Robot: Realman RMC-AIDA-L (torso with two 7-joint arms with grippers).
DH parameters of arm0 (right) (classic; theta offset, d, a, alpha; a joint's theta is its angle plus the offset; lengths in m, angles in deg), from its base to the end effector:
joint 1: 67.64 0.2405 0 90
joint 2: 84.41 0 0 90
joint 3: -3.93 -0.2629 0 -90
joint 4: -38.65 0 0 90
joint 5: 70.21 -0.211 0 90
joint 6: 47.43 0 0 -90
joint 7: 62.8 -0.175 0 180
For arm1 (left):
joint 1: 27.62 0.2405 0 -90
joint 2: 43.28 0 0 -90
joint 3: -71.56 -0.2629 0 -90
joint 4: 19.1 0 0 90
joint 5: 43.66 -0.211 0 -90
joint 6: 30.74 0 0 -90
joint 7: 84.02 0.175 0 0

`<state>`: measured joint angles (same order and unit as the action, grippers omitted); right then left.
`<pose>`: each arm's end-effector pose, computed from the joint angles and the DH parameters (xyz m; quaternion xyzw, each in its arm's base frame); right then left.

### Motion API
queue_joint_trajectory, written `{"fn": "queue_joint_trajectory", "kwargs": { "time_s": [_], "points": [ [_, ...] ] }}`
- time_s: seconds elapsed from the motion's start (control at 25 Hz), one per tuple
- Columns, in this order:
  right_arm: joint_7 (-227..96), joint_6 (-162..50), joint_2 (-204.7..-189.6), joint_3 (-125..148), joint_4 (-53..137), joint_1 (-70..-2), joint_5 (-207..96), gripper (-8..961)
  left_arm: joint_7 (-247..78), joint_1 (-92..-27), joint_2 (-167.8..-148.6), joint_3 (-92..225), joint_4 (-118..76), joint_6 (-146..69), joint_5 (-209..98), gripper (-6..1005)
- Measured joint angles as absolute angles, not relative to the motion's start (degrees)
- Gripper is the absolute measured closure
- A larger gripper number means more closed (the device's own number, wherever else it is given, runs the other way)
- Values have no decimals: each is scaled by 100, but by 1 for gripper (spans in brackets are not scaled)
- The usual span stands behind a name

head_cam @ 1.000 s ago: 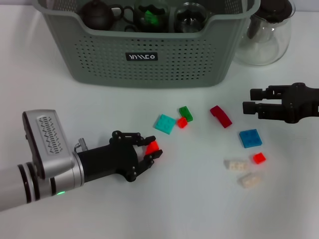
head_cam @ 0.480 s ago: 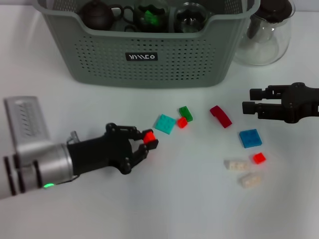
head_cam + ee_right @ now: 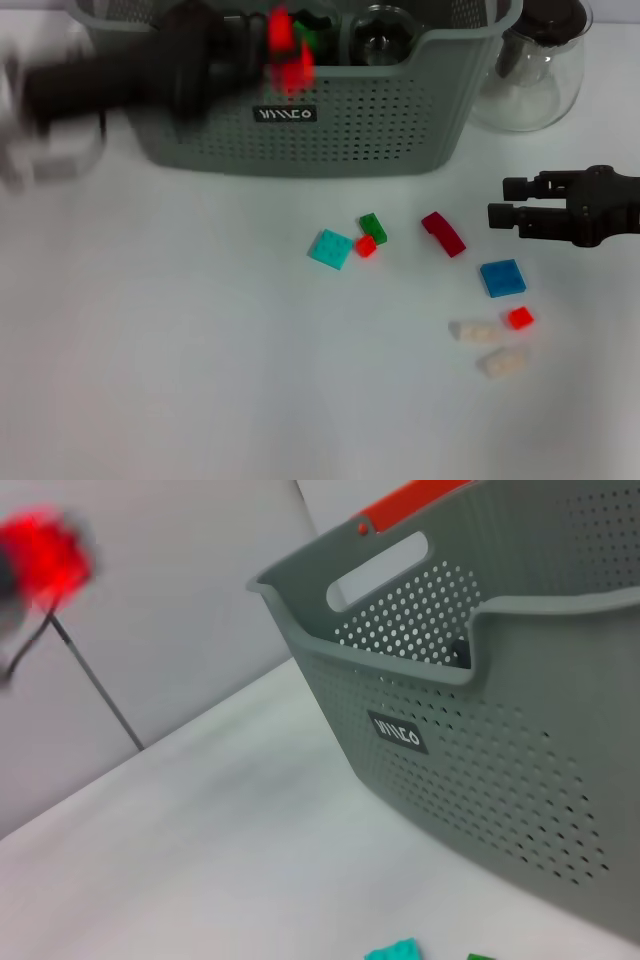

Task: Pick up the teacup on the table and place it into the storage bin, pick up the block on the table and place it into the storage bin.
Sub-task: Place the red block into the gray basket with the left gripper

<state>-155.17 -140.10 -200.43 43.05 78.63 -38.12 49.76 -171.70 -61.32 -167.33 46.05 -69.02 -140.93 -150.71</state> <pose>0.2757 0.3371 -0.0093 -0.9258 0.3074 0.1989 0.0943 -0.1786 0.3331 0.0253 -0.8942 -0.1488 -0.4145 0.0800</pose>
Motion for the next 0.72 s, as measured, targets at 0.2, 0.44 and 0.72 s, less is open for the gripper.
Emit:
{"fn": "queue_joint_trajectory", "kwargs": {
  "time_s": [0.2, 0.44, 0.72],
  "points": [
    [-15509, -14006, -20049, 4305, 7864, -3800, 4976, 357, -19423, -6937, -16300, 3787, -7921, -12390, -15214, 802],
    [-15412, -14004, -20081, 4304, 7864, -3776, 4976, 357, -21011, -7849, -15789, 2456, -7678, -10509, -16605, 801],
    [-15349, -13948, -20096, 4261, 7811, -3779, 4972, 357, -21156, -8405, -16155, 1653, -6483, -8508, -17927, 799]
  ]
}}
